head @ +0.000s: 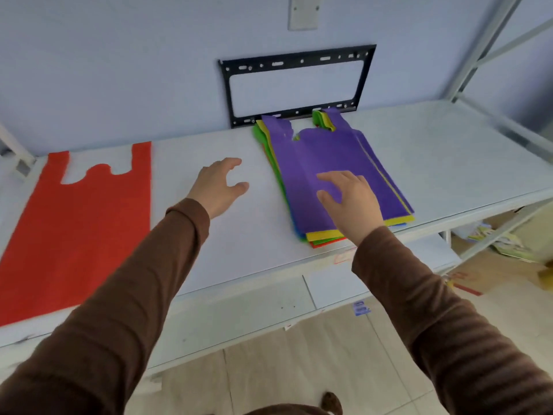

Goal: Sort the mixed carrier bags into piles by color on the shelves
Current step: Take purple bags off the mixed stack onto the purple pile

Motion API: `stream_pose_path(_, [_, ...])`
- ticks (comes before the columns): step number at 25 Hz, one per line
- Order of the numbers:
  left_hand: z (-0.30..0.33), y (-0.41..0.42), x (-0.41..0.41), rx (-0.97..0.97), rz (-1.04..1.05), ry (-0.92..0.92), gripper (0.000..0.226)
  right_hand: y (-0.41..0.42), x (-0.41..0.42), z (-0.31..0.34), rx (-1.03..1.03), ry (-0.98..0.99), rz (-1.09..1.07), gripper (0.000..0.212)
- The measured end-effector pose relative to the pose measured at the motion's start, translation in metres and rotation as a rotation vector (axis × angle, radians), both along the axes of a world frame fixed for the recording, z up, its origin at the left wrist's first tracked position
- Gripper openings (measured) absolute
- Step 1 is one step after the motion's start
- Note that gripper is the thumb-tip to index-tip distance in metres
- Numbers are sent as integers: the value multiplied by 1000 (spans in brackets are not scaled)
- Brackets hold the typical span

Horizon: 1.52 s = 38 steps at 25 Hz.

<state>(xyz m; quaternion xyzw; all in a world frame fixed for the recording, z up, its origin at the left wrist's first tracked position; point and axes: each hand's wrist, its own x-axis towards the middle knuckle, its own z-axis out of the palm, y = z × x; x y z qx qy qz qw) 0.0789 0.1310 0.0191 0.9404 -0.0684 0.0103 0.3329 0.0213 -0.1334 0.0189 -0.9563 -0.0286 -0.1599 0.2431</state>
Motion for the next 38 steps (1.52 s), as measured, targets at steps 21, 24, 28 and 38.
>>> stream_pose_path(21, [-51, -168, 38, 282, 30, 19, 66, -198, 102, -55, 113, 392, 91, 64])
stream_pose_path(24, [-50, -177, 8, 263, -207, 52, 71, -207, 110, -62, 166, 404, 159, 64])
stream_pose_path(28, [-56, -194, -18, 319, -268, 123, 77, -222, 102, -62, 1, 113, 362, 54])
stream_pose_path(38, [-49, -197, -21, 167, -169, 197, 44, -233, 90, -81, 63, 161, 691, 40])
